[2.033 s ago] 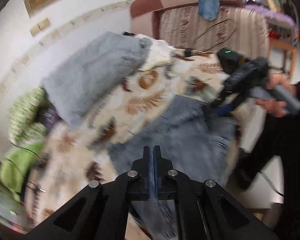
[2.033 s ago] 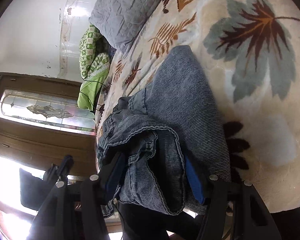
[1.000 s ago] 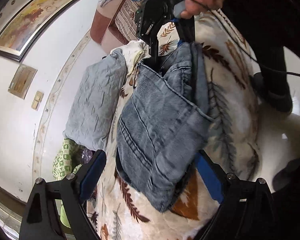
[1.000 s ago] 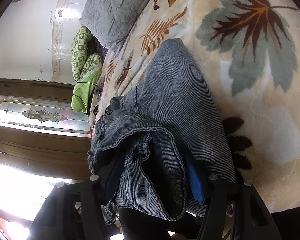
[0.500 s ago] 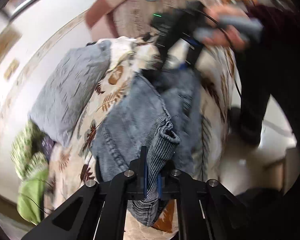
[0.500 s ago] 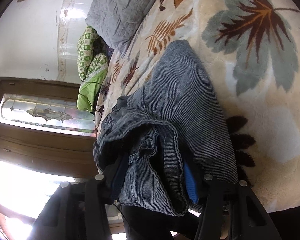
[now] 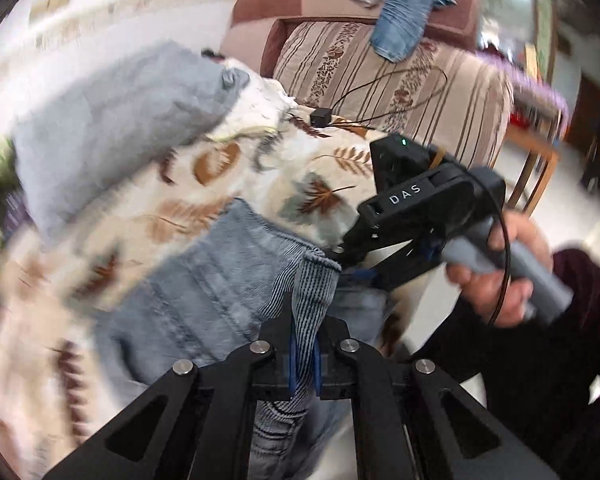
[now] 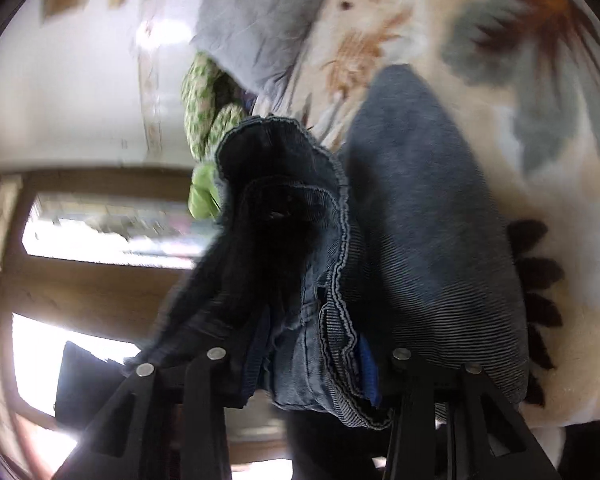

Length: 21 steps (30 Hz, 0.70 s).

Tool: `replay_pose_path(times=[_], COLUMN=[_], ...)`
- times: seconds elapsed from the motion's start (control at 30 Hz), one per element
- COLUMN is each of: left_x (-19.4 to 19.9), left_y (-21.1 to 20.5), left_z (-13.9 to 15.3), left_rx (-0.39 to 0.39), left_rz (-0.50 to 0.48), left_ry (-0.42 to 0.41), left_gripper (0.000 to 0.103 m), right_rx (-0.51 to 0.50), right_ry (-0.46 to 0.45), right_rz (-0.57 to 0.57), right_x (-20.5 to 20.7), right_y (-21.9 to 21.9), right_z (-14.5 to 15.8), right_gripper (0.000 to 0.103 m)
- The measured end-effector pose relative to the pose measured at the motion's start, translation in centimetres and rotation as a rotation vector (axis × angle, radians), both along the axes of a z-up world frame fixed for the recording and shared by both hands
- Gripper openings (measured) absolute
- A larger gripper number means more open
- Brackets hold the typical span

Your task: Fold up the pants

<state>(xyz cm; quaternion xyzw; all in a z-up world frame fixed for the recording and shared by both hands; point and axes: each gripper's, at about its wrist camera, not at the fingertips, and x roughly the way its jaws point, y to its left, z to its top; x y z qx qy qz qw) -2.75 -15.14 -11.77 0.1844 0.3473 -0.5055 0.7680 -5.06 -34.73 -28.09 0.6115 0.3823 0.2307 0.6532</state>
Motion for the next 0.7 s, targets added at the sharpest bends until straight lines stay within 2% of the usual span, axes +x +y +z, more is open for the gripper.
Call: replay_pose_path(times=[0.03, 0.13, 0.2, 0.27, 0.3, 0.33, 0.4, 0.43, 0.47, 0.5, 0.53, 0.6, 0.67, 0.7], left_x=[0.4, 1.0, 2.1, 2.9, 2.8, 2.7, 2.1, 1.7, 1.5, 1.2, 0.9, 1.1, 2.2, 2.8], left_y=[-0.7, -2.0, -1.7, -0.1, 0.7, 1.7, 3.7, 5.0, 6.1, 7.0, 7.8, 8.5, 9.2, 9.8], left_z=[-0.7, -3.0, -4.1, -4.3, -3.9, -3.0, -1.0, 0.2, 1.1, 2.0, 2.8, 3.3, 2.8, 2.1], left_rx=[-0.026, -0.053, -0.052, -0.101, -0.127, -0.155, -0.212, -0.253, -0.289, -0.320, -0.329, -0.283, -0.233, -0.185], left_rz=[0.004, 0.027, 0.071, 0.087, 0.088, 0.090, 0.081, 0.076, 0.074, 0.074, 0.079, 0.130, 0.201, 0.247], left_ry=[0.060, 0.146, 0.233, 0.343, 0.356, 0.352, 0.304, 0.267, 0.240, 0.216, 0.192, 0.120, 0.070, 0.066], left_gripper=[0.006, 0.008, 0.013, 0.015, 0.020, 0.024, 0.049, 0.056, 0.068, 0.074, 0.076, 0.076, 0.076, 0.076], right_rx=[0.028, 0.110, 0.164, 0.179, 0.170, 0.156, 0.114, 0.083, 0.053, 0.024, -0.019, -0.106, -0.195, -0.247], right_ry=[0.010, 0.026, 0.022, -0.001, -0.013, -0.022, -0.016, -0.003, 0.004, 0.002, -0.011, -0.034, -0.027, -0.008], right_rz=[-0.023, -0.092, -0.113, -0.112, -0.108, -0.102, -0.089, -0.076, -0.064, -0.053, -0.035, -0.019, -0.008, 0.003], right_x=[-0.2, -0.7, -1.0, -1.0, -1.0, -0.9, -0.4, 0.0, 0.3, 0.5, 0.8, 1.3, 1.9, 2.1], right_y=[-0.6, -1.9, -2.2, -2.2, -2.1, -2.1, -1.6, -1.2, -0.7, -0.2, 0.4, 1.6, 2.4, 2.9], right_z=[-0.4, -1.6, -2.0, -1.9, -1.5, -1.2, -0.8, -0.6, -0.4, -0.1, 0.6, 1.8, 2.4, 2.5], right_gripper=[0.045, 0.054, 0.060, 0.069, 0.073, 0.075, 0.079, 0.079, 0.079, 0.078, 0.080, 0.079, 0.070, 0.058])
